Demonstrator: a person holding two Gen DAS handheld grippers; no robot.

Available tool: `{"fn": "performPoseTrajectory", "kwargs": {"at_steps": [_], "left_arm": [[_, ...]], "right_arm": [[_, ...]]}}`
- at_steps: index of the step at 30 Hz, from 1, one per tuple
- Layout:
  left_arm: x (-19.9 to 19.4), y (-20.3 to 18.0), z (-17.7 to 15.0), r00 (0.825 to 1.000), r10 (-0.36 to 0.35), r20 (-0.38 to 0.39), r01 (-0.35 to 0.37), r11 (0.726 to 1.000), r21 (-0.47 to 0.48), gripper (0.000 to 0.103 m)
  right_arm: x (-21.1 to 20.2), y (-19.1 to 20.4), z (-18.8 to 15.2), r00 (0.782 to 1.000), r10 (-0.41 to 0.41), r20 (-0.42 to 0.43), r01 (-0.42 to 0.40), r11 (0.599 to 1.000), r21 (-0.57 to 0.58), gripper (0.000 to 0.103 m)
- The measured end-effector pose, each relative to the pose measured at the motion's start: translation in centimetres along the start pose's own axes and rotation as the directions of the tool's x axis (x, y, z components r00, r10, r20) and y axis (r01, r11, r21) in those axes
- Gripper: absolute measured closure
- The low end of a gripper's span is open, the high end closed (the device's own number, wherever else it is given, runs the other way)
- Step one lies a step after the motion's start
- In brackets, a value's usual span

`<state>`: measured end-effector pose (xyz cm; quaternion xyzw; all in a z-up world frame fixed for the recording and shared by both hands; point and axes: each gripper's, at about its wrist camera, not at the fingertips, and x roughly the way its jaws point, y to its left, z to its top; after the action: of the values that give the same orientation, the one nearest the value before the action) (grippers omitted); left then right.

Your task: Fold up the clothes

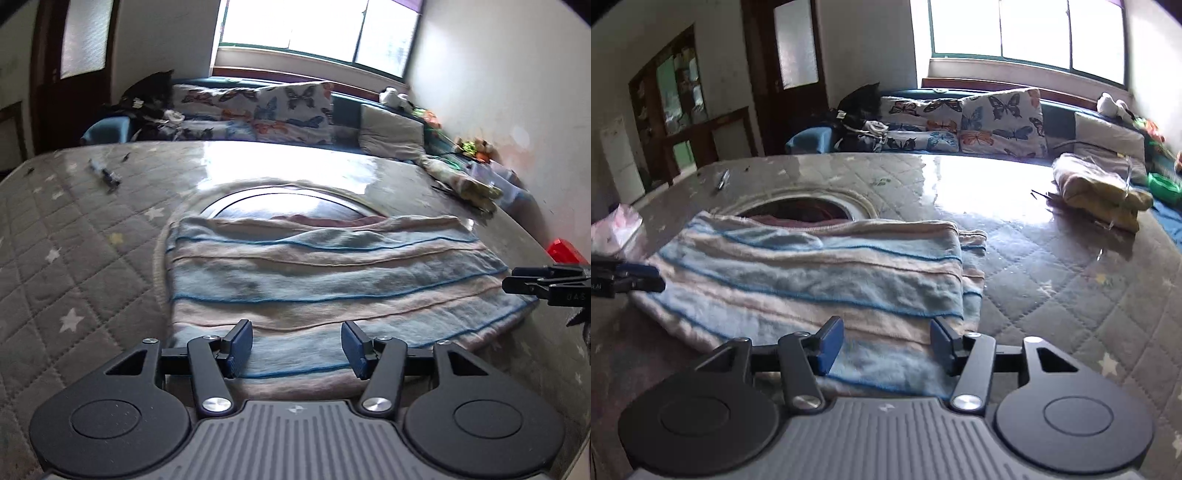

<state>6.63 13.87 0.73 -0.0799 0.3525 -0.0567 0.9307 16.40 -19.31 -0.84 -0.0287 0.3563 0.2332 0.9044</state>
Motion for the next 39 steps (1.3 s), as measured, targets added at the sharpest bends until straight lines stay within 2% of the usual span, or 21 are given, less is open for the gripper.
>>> {"fn": "performPoseTrajectory", "kwargs": {"at_steps": [2,9,13,17,22,27,33,39], "left_arm": [[0.2,0.4,-0.3,1.000,-0.003,-0.007,0.003,1.000,-0.009,0.046],[-0.7,1.2,-0.7,1.000,-0.006,0.015,0.007,0.999,-0.037,0.045],[-1.0,1.9,-1.1,1.000,0.001,0.027,0.000,0.998,-0.059,0.046],[-1.6,2.0,-1.1,0.999,-0.009,0.039,0.011,0.997,-0.070,0.045],[-1.7,1.8,0.5,0.998,0.004,0.067,0.000,0.999,-0.055,0.037],[-0.4,2.2,2.3,0.997,0.017,0.071,-0.013,0.998,-0.061,0.037],[1.9,2.8,3.8,0.998,0.048,0.036,-0.046,0.997,-0.055,0.037],[3.4,2.6,5.3,0.998,0.056,0.032,-0.056,0.998,-0.022,0.039]], "right_arm": [[0.4,0.0,0.1,1.000,0.002,0.003,-0.002,1.000,0.009,0.042],[0.8,0.0,0.2,1.000,0.004,0.006,-0.004,1.000,0.012,0.041],[1.0,0.3,0.3,1.000,0.003,0.006,-0.003,1.000,0.003,0.035],[1.3,0.6,0.3,1.000,0.002,0.000,-0.002,1.000,-0.007,0.035],[1.4,1.0,1.1,1.000,-0.002,0.007,0.002,1.000,-0.028,0.030],[2.5,1.2,2.8,1.000,0.005,0.022,-0.004,1.000,-0.030,0.028],[4.7,0.3,3.8,1.000,0.003,-0.027,-0.002,1.000,0.009,0.028],[5.3,0.4,5.7,1.000,0.007,0.001,-0.007,1.000,-0.005,0.027]]}}
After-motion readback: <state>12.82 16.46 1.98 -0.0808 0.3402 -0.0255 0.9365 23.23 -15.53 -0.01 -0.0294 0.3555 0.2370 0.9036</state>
